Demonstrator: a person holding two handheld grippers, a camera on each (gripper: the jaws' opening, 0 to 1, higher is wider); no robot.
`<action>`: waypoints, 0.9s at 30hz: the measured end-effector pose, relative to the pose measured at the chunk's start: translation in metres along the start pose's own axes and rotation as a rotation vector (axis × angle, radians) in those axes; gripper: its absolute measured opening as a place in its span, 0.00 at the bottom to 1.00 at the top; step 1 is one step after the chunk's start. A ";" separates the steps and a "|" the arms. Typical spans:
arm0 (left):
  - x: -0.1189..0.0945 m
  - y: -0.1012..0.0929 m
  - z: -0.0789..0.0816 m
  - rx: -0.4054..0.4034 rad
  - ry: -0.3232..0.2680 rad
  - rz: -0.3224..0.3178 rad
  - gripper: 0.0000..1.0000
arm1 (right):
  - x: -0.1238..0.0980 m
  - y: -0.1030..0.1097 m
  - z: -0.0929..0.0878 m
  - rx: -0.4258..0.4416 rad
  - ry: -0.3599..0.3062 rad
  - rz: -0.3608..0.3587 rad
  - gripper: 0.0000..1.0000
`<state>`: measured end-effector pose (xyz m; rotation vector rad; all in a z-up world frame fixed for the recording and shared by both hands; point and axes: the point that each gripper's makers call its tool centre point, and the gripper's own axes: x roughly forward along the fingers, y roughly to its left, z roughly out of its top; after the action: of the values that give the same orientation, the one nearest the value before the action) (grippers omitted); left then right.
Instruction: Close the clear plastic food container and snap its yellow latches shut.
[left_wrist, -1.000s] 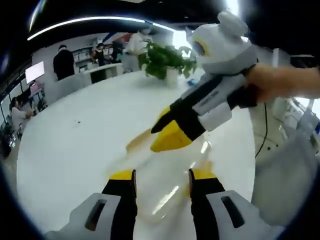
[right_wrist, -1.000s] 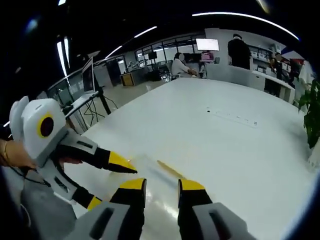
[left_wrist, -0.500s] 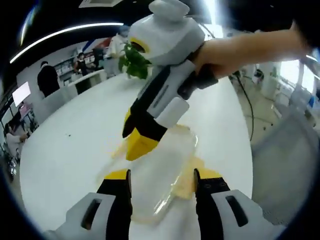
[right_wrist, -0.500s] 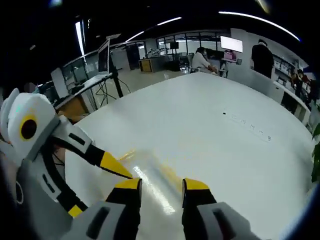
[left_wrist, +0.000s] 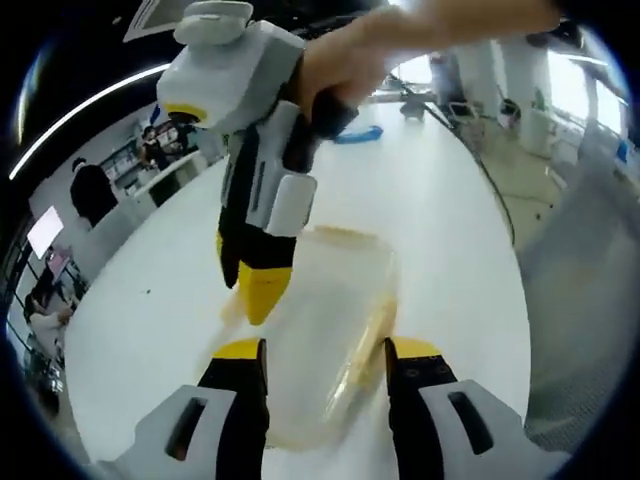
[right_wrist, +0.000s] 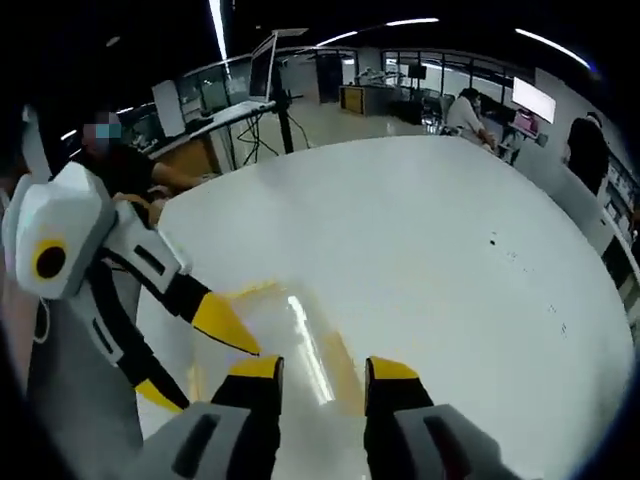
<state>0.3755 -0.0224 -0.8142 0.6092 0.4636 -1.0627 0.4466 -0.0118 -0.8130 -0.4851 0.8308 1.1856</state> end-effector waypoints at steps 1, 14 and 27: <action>0.001 0.001 0.001 0.032 0.001 0.005 0.45 | 0.002 0.004 0.003 0.008 -0.007 0.035 0.26; 0.002 0.002 0.000 -0.001 0.026 -0.002 0.43 | 0.006 0.004 0.000 0.048 0.222 0.177 0.24; 0.003 0.004 -0.001 -0.042 0.062 -0.004 0.42 | 0.010 0.003 -0.002 0.086 0.337 0.219 0.24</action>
<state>0.3800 -0.0221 -0.8161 0.6054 0.5406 -1.0376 0.4450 -0.0064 -0.8218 -0.5415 1.2450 1.2804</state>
